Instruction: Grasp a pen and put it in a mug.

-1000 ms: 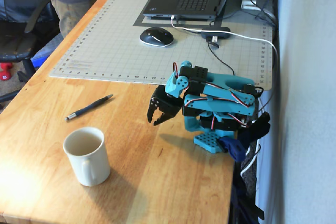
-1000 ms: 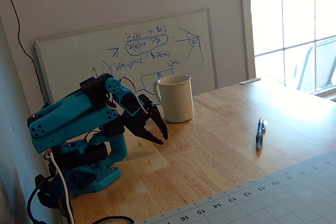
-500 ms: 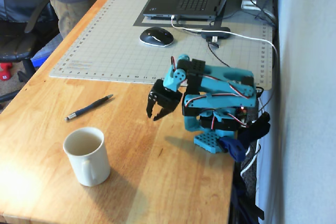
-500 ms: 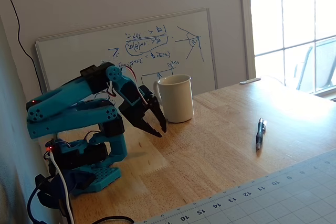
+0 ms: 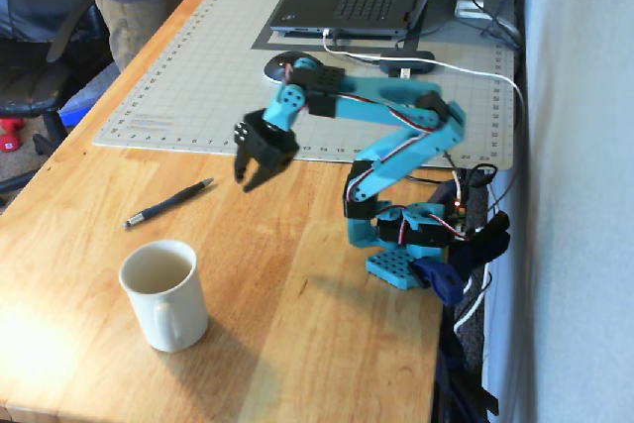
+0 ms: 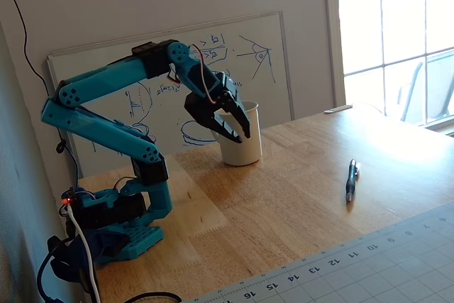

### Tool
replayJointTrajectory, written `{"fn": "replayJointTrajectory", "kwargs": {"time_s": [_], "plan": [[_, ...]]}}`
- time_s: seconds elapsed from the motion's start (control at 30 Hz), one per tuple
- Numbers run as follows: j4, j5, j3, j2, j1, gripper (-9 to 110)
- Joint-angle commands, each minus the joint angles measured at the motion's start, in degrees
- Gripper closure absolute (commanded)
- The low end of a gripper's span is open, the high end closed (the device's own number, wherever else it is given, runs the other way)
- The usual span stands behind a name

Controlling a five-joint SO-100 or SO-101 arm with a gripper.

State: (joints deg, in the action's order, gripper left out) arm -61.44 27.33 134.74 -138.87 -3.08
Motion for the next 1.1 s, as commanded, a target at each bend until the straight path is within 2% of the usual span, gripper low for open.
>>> {"fn": "replayJointTrajectory", "kwargs": {"time_s": [0.0,0.37,0.83,1.07], "plan": [[5.8,4.92,-10.46,10.63,-1.41,90],[12.92,9.49,-26.89,38.67,-7.91,73],[13.01,21.8,-49.57,63.46,-9.84,72],[13.01,22.41,-57.66,73.04,-9.67,72]]}}
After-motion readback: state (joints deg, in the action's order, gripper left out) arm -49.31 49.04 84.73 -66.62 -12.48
